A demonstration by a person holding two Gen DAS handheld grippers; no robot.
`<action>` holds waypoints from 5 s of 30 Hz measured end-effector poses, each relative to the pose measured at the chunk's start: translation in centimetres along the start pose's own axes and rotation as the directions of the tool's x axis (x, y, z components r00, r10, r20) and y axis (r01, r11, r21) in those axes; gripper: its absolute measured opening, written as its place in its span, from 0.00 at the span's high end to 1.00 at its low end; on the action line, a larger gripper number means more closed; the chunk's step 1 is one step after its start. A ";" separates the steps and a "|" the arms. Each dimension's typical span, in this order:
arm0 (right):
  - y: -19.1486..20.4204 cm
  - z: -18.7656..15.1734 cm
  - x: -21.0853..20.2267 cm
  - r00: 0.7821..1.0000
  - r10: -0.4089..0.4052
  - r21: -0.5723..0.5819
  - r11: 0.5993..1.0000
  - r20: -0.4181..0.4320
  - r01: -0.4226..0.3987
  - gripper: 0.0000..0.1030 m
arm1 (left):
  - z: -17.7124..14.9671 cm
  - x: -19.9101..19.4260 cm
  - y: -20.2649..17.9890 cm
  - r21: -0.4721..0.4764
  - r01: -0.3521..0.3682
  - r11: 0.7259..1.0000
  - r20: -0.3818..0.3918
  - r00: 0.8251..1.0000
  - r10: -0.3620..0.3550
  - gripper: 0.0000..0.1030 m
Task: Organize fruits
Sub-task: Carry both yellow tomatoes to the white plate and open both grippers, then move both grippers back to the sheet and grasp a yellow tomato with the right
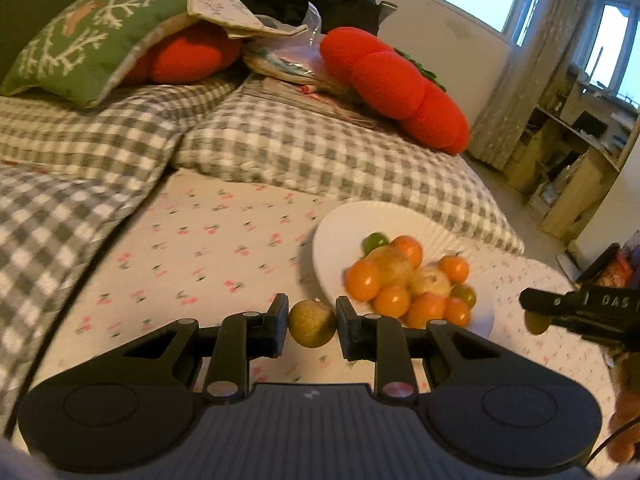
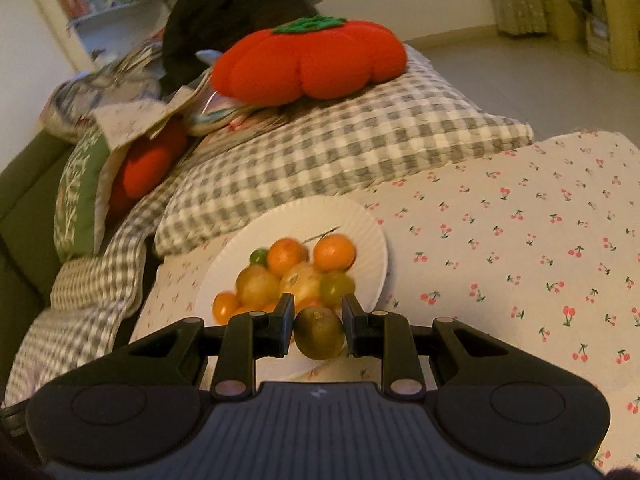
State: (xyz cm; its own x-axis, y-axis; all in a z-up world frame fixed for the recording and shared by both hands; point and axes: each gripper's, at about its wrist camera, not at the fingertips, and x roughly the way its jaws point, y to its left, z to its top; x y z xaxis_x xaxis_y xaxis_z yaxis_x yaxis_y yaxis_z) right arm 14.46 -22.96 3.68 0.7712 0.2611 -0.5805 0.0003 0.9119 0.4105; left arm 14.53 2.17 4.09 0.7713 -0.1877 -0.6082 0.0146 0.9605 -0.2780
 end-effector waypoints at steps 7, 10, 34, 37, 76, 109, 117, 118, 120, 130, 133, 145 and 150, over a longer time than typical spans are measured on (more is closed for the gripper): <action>-1.7 1.2 1.6 1.000 0.014 0.067 0.998 0.027 -0.016 0.77 | 2.1 3.0 -1.2 -0.019 0.073 0.997 -0.018 0.997 -0.073 0.82; -2.0 1.6 2.5 0.999 0.014 0.066 0.998 0.034 -0.016 0.77 | 3.1 4.7 -1.3 -0.028 0.082 0.996 -0.031 0.996 -0.083 0.82; 2.3 4.4 9.2 0.993 0.077 -0.262 0.964 0.087 -0.052 0.77 | 4.4 12.1 -2.0 0.012 0.115 0.993 -0.039 0.993 -0.114 0.82; 2.4 4.2 9.6 0.995 0.062 -0.287 0.957 0.079 -0.037 0.77 | 4.2 12.2 -1.7 0.006 0.114 0.993 -0.048 0.992 -0.113 0.82; 8.7 -1.9 2.5 0.998 0.052 -0.316 0.948 0.018 -0.044 0.69 | 0.7 -1.2 3.6 0.064 -0.058 0.996 0.021 0.998 0.056 0.55; 10.9 -10.3 -0.2 0.998 -0.032 -0.389 0.921 -0.051 0.009 0.43 | -4.7 -1.7 5.4 0.145 -0.175 0.974 -0.112 0.975 0.191 0.40; 11.0 -10.5 0.3 0.997 -0.043 -0.402 0.915 -0.058 0.016 0.33 | -4.7 -1.1 5.4 0.170 -0.179 0.969 -0.123 0.972 0.201 0.36; 11.0 -10.6 0.4 0.997 -0.046 -0.404 0.915 -0.059 0.018 0.33 | -4.7 -1.0 5.4 0.171 -0.179 0.969 -0.126 0.971 0.202 0.35; 11.0 -10.7 0.7 0.996 -0.053 -0.407 0.913 -0.065 0.023 0.33 | -4.7 -0.8 5.5 0.172 -0.181 0.968 -0.131 0.970 0.204 0.32; 10.7 -11.0 1.7 0.994 -0.051 -0.376 0.927 -0.100 0.010 0.33 | -4.7 -0.1 5.8 0.168 -0.181 0.969 -0.158 0.965 0.208 0.28; 10.0 -10.7 1.9 0.992 -0.051 -0.321 0.947 -0.111 0.012 0.33 | -4.4 0.0 6.6 0.126 -0.171 0.977 -0.176 0.966 0.191 0.27; 11.9 -12.6 3.4 0.994 -0.051 -0.454 0.891 -0.099 0.000 0.40 | -4.9 1.0 5.8 0.193 -0.156 0.969 -0.182 0.964 0.192 0.39; 11.9 -13.2 4.4 0.992 -0.087 -0.489 0.872 -0.094 0.030 0.47 | -4.9 1.9 6.1 0.188 -0.152 0.970 -0.200 0.961 0.189 0.63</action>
State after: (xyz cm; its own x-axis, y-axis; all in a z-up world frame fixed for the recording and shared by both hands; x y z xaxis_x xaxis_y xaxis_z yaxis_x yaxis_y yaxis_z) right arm 9.48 -6.77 -3.26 0.7050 0.2096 -0.6775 -0.2881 0.9576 -0.0036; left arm 12.94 6.61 -2.41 0.6168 -0.0399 -0.7861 0.0167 0.9992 -0.0376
